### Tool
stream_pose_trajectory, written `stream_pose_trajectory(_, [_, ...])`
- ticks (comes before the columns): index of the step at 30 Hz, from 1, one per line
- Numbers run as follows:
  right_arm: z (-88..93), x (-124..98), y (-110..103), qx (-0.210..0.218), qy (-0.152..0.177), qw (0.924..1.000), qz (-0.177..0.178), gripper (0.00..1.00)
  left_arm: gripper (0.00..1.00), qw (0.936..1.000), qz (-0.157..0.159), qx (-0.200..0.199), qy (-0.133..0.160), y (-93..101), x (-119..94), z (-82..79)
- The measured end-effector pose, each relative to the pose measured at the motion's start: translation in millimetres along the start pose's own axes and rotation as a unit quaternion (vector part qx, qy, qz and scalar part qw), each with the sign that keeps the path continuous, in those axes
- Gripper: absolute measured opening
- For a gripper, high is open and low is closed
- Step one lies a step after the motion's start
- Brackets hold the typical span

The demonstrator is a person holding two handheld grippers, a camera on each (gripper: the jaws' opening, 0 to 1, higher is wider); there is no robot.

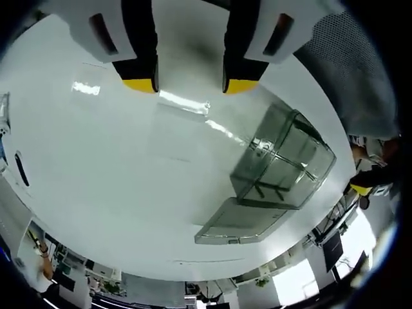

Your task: Insert the divider into the dual guide fixture by aligning both edges with the guide slots and pushing it downward to the bottom, including one-sided entry, uneven engagement, binding, and posture correction.

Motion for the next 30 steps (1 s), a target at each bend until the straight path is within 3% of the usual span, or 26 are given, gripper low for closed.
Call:
stream_pose_trajectory(6, [1.9,1,0,-0.035,-0.012,0.9992,0.014,0.37,0.94,1.0,0.001,0.001,-0.004,0.7,2,0.6])
stream_pose_trajectory(14, [3.2,-1,7,-0.031,-0.01,0.9994,0.013,0.3,0.94,1.0,0.0,0.003,-0.006,0.2,1,1.2])
stream_pose_trajectory(30, [2.4,-6,13,-0.03,0.003,0.9994,0.016,0.29,0.94,1.0,0.003,0.004,-0.008,1.0,3,1.2])
Point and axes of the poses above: the point that each gripper's makers call its tool centre point, and the gripper's own axes: x roughly forward along the fingers, y roughly to its right, z roughly out of its underside, the point moved 2 cm from there along -x, roughly backward along the fingers, and after that the axes turned 8 degrees about y, right-handed, at the moved point
